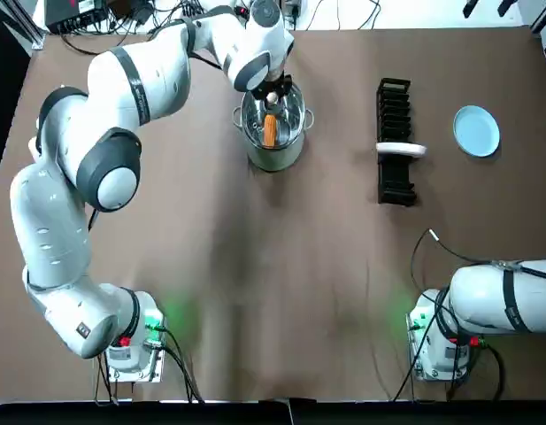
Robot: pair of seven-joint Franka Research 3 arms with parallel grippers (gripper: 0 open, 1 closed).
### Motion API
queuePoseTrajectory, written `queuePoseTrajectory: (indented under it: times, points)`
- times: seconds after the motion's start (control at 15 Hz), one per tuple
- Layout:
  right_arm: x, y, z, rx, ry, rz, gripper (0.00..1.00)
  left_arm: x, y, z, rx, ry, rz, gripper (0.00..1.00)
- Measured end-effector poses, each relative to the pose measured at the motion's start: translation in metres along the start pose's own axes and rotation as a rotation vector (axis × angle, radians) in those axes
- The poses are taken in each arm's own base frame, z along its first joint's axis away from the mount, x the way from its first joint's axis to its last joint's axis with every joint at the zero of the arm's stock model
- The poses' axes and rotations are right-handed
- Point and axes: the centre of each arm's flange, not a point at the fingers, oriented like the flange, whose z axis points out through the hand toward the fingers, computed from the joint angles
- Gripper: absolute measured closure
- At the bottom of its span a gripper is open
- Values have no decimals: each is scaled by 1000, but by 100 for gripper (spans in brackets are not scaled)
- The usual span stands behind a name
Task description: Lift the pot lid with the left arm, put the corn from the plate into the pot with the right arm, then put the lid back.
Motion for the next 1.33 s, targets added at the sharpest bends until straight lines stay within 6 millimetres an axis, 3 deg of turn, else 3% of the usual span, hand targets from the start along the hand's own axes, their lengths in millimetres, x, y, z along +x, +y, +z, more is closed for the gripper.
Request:
queuePoseTrajectory:
  times: [0.13, 0.87, 1.2, 1.33]
  points:
    - [0, 6, 2, 5, -3, -13, 0, 0, 0, 1, 3, -1, 0, 49]
    - [0, -17, 22, -10, -43, -63, 0, -4, -2, 2, 16, -56, -30, 49]
    - [0, -18, 25, -15, -40, -64, 0, -4, -2, 2, 16, -61, -34, 49]
    - [-2, -19, 21, -17, -33, -65, 0, -5, -1, 1, 9, -67, -37, 36]
